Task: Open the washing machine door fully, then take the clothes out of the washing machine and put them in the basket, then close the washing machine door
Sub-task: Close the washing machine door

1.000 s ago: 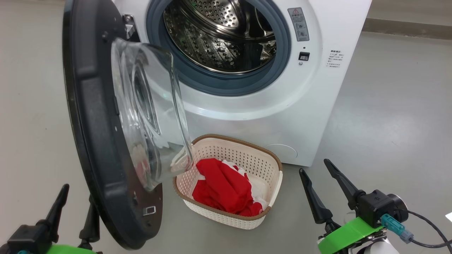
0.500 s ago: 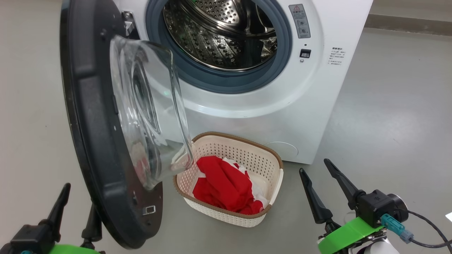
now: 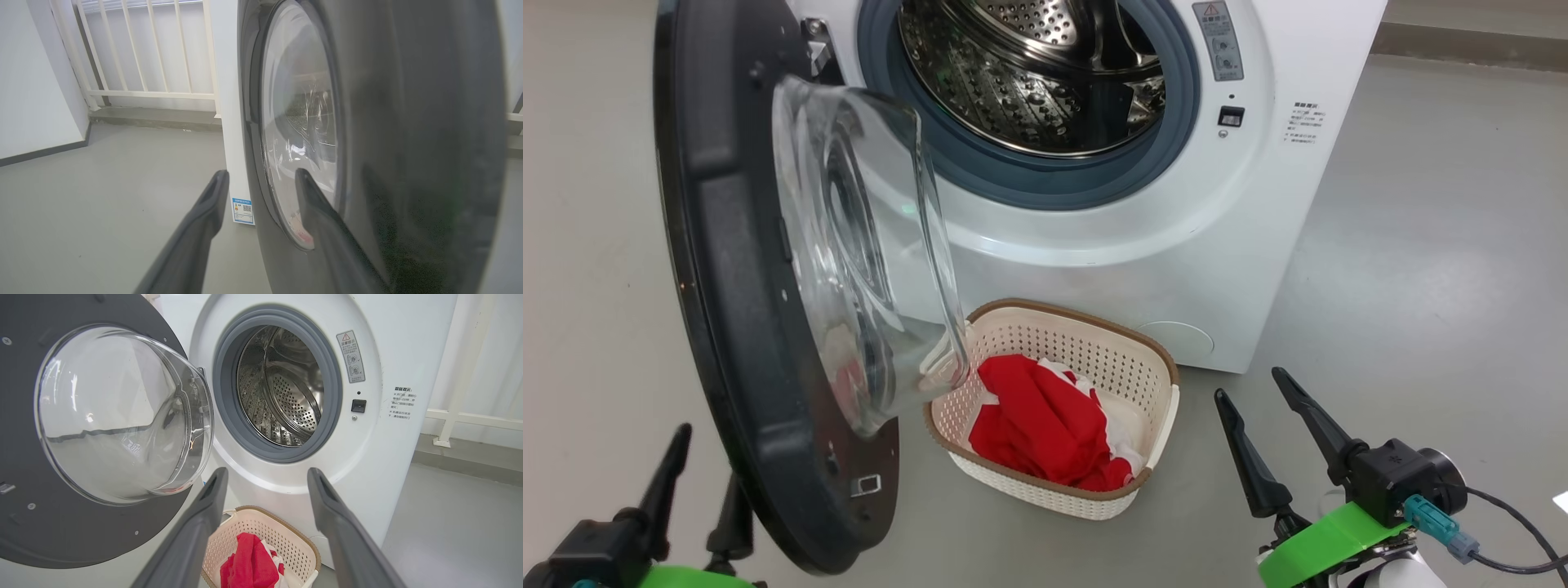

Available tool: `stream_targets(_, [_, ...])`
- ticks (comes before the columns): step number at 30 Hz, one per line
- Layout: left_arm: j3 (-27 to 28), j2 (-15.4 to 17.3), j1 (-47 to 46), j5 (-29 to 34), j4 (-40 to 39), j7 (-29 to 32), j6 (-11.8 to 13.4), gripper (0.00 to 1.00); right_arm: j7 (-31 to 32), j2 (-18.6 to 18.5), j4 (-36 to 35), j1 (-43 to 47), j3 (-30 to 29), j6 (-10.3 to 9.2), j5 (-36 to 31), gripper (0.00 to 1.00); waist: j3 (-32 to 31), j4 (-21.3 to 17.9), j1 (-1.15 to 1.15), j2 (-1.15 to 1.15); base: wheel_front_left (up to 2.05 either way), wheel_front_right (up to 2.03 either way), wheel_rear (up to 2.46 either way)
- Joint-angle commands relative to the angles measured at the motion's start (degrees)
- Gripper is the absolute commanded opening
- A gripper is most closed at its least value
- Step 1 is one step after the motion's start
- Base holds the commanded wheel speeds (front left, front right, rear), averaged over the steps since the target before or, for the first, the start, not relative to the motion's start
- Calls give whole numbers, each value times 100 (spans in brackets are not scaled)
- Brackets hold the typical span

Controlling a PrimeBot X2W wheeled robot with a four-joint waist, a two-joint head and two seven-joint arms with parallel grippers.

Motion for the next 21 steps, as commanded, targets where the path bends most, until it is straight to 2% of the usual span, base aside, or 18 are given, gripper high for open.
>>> stream_targets(1, [204, 148, -134, 43, -110, -66, -50, 0, -36, 15, -162, -70, 96, 28, 33, 100, 13, 0, 0, 0, 0, 0, 0])
stream_targets(8, [405, 42, -413, -595, -225, 153, -128, 0, -36, 15, -164, -91, 96, 28, 37, 100, 66, 42, 0, 0, 0, 0, 0])
stream_targets(16, [816, -66, -978, -1939, -522, 879, -222, 0, -36, 15, -169, -142, 134, 28, 47, 100, 140, 79, 0, 0, 0, 0, 0])
stream_targets(21, [1156, -195, -1437, -2986, -738, 1579, -133, 0, -36, 15, -160, -149, 173, 28, 71, 100, 150, 61, 0, 0, 0, 0, 0])
